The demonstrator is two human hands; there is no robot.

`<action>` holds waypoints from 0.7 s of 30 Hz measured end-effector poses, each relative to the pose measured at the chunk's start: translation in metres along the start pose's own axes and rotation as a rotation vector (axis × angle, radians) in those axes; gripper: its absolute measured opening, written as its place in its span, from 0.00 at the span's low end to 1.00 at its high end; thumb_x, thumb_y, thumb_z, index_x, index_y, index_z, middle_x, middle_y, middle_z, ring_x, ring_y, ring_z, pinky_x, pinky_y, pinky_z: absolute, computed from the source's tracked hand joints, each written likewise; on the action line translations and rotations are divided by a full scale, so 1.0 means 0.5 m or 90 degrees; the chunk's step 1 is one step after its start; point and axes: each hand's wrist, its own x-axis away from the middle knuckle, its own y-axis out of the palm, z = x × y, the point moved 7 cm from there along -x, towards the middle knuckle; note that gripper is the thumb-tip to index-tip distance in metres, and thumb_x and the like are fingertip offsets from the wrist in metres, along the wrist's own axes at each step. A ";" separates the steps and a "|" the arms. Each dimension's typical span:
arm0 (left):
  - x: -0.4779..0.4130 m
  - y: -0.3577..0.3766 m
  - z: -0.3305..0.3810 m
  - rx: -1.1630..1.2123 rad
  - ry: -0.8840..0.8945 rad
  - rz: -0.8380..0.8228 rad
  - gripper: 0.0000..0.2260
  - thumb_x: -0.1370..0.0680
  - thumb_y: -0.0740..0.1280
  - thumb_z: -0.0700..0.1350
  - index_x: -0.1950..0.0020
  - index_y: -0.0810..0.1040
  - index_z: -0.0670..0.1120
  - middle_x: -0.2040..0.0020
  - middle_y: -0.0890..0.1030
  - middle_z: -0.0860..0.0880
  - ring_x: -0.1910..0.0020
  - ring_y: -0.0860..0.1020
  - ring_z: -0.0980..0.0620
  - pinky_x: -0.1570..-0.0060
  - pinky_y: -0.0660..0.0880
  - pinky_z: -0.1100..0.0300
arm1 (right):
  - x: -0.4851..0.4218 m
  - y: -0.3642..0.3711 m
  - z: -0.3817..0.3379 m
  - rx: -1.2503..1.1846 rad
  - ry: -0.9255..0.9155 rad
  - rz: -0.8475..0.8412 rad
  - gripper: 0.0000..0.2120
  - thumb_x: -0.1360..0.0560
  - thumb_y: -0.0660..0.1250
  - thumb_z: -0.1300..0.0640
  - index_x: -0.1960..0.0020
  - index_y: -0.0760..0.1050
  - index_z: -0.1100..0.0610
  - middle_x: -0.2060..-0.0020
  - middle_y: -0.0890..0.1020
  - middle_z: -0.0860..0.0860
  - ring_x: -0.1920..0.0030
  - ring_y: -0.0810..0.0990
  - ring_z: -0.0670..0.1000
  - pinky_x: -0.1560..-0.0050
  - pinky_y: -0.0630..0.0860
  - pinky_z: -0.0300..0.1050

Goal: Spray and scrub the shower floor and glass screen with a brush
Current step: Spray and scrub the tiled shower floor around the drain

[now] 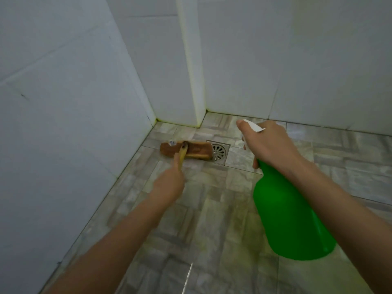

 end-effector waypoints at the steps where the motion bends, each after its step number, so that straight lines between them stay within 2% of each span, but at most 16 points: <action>1: 0.048 0.019 -0.033 0.005 -0.005 -0.008 0.28 0.18 0.52 0.44 0.23 0.41 0.57 0.63 0.75 0.49 0.67 0.74 0.52 0.65 0.71 0.56 | -0.003 0.003 -0.004 -0.002 -0.005 -0.001 0.29 0.20 0.58 0.40 0.53 0.79 0.67 0.59 0.86 0.58 0.80 0.80 0.52 0.59 0.79 0.45; 4: 0.101 0.033 -0.077 -0.015 0.004 -0.017 0.27 0.18 0.51 0.46 0.24 0.39 0.58 0.67 0.72 0.51 0.72 0.71 0.55 0.73 0.66 0.61 | -0.004 0.010 -0.012 0.016 -0.017 -0.001 0.29 0.20 0.58 0.40 0.52 0.80 0.67 0.59 0.86 0.58 0.81 0.79 0.51 0.59 0.78 0.43; 5: 0.067 0.019 -0.079 -0.023 0.015 0.008 0.27 0.18 0.51 0.45 0.23 0.40 0.57 0.66 0.74 0.50 0.71 0.72 0.54 0.72 0.69 0.60 | -0.005 0.018 -0.017 0.023 -0.023 -0.004 0.29 0.20 0.58 0.40 0.52 0.80 0.67 0.59 0.86 0.58 0.81 0.79 0.51 0.60 0.77 0.42; 6: 0.019 0.003 -0.081 -0.032 0.012 0.032 0.27 0.18 0.51 0.44 0.23 0.41 0.55 0.62 0.76 0.47 0.67 0.75 0.52 0.66 0.74 0.57 | -0.004 0.026 -0.023 0.027 -0.029 -0.007 0.29 0.20 0.58 0.40 0.52 0.80 0.67 0.59 0.86 0.59 0.81 0.80 0.52 0.62 0.77 0.42; 7: -0.040 -0.019 -0.085 -0.023 -0.004 0.047 0.27 0.18 0.51 0.43 0.22 0.42 0.53 0.54 0.78 0.43 0.59 0.78 0.47 0.55 0.76 0.52 | -0.002 0.032 -0.027 0.024 -0.035 -0.012 0.29 0.20 0.58 0.40 0.53 0.79 0.68 0.59 0.86 0.60 0.80 0.80 0.52 0.62 0.77 0.43; 8: -0.098 -0.048 -0.086 -0.011 -0.027 0.047 0.26 0.18 0.50 0.44 0.22 0.43 0.52 0.43 0.77 0.39 0.49 0.78 0.42 0.45 0.74 0.49 | -0.001 0.038 -0.028 0.017 -0.038 -0.016 0.29 0.20 0.58 0.40 0.53 0.79 0.68 0.60 0.86 0.61 0.80 0.80 0.53 0.63 0.78 0.44; 9: -0.147 -0.074 -0.083 -0.010 -0.040 0.025 0.26 0.18 0.50 0.45 0.22 0.44 0.51 0.36 0.72 0.36 0.41 0.75 0.39 0.39 0.70 0.47 | 0.001 0.042 -0.025 0.011 -0.037 -0.018 0.30 0.19 0.58 0.40 0.54 0.79 0.68 0.60 0.86 0.61 0.80 0.80 0.53 0.63 0.78 0.45; 11: -0.206 -0.103 -0.071 -0.047 -0.018 -0.015 0.26 0.19 0.51 0.46 0.22 0.44 0.50 0.32 0.67 0.34 0.37 0.72 0.36 0.38 0.69 0.48 | 0.000 0.048 -0.024 0.000 -0.033 -0.016 0.30 0.19 0.58 0.40 0.54 0.78 0.69 0.60 0.86 0.62 0.81 0.80 0.52 0.63 0.78 0.46; 13: -0.188 -0.100 -0.063 -0.076 0.023 -0.032 0.26 0.18 0.50 0.47 0.22 0.44 0.51 0.33 0.69 0.35 0.41 0.74 0.37 0.43 0.72 0.49 | 0.001 0.055 -0.023 -0.010 -0.026 -0.022 0.30 0.19 0.58 0.40 0.54 0.78 0.69 0.64 0.85 0.62 0.82 0.79 0.51 0.67 0.75 0.44; 14: -0.150 -0.088 -0.067 -0.084 0.026 -0.028 0.25 0.18 0.50 0.47 0.22 0.44 0.51 0.35 0.73 0.37 0.45 0.76 0.40 0.48 0.74 0.50 | 0.002 0.058 -0.021 -0.011 -0.021 -0.027 0.31 0.19 0.58 0.40 0.54 0.78 0.69 0.68 0.84 0.62 0.82 0.78 0.50 0.69 0.73 0.42; 16: -0.054 -0.047 -0.090 -0.100 0.046 -0.016 0.26 0.18 0.50 0.45 0.22 0.44 0.51 0.49 0.79 0.42 0.59 0.76 0.47 0.59 0.72 0.53 | 0.001 0.068 -0.015 -0.007 -0.010 -0.039 0.31 0.19 0.58 0.40 0.55 0.79 0.68 0.79 0.79 0.56 0.82 0.78 0.50 0.70 0.71 0.40; 18: 0.035 -0.021 -0.112 -0.089 0.073 -0.054 0.26 0.17 0.51 0.45 0.22 0.43 0.52 0.64 0.75 0.48 0.70 0.72 0.52 0.67 0.69 0.56 | 0.000 0.076 -0.014 0.003 -0.007 -0.048 0.30 0.19 0.57 0.40 0.57 0.80 0.67 0.85 0.74 0.51 0.81 0.79 0.51 0.69 0.71 0.39; 20: 0.015 -0.025 -0.129 -0.096 0.096 -0.050 0.25 0.17 0.51 0.46 0.22 0.44 0.53 0.65 0.75 0.48 0.71 0.72 0.52 0.69 0.69 0.58 | -0.001 0.082 -0.016 0.005 -0.011 -0.052 0.30 0.19 0.58 0.40 0.58 0.80 0.66 0.85 0.73 0.50 0.81 0.79 0.51 0.68 0.72 0.39; 21: -0.026 -0.041 -0.130 -0.099 0.099 -0.023 0.25 0.17 0.51 0.46 0.22 0.46 0.53 0.60 0.78 0.44 0.67 0.75 0.49 0.65 0.70 0.57 | -0.003 0.084 -0.017 0.003 -0.015 -0.052 0.30 0.19 0.58 0.40 0.58 0.80 0.66 0.85 0.73 0.51 0.81 0.79 0.51 0.68 0.72 0.39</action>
